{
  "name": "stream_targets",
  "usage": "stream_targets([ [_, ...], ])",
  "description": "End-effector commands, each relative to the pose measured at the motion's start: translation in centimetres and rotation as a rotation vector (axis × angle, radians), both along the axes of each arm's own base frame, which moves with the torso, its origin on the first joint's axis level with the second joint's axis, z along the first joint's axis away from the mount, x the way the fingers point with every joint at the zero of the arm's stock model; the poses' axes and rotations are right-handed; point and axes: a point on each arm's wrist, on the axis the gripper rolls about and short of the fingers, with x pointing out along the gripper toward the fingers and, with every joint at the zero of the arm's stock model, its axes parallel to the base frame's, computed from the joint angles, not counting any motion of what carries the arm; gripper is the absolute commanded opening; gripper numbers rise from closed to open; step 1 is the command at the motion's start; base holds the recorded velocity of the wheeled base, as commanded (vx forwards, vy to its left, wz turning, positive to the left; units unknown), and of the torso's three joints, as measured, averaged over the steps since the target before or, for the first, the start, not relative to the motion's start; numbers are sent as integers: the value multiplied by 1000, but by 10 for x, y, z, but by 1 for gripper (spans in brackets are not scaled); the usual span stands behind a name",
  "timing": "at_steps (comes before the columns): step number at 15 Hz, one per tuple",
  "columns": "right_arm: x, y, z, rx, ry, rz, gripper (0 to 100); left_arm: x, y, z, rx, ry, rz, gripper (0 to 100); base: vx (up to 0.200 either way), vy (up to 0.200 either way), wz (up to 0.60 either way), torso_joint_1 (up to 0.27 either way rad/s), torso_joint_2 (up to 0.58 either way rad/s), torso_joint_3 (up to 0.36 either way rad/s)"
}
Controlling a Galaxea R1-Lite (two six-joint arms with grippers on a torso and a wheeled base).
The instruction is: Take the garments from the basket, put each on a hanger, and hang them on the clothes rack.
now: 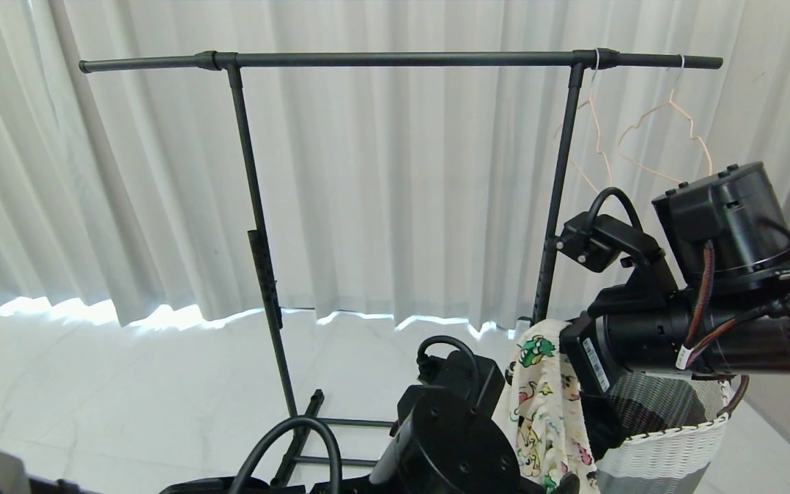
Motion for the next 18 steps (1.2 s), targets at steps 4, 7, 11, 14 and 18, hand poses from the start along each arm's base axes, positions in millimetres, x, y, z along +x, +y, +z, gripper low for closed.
stream_targets([
  [4, -11, 10, 9, 21, -24, 54, 0, 17, -18, -14, -22, -8, 37, 100, 0, 0, 0, 0, 0, 0],
  [7, -10, 10, 9, 20, -24, 51, 0, 17, -19, -18, -16, 1, 57, 100, 0, 0, 0, 0, 0, 0],
  [11, -10, 10, 13, 29, -35, 54, 0, 19, -12, -46, 85, 21, 103, 100, 0, 0, 0, 0, 0, 0],
  [14, -12, 7, 26, 35, -50, 40, 0, 22, -15, -82, 190, 42, 155, 100, 0, 0, 0, 0, 0, 0],
  [18, 6, -18, 21, -23, -35, -113, 0, 14, -2, -80, 218, 35, 166, 100, 0, 0, 0, 0, 0, 0],
])
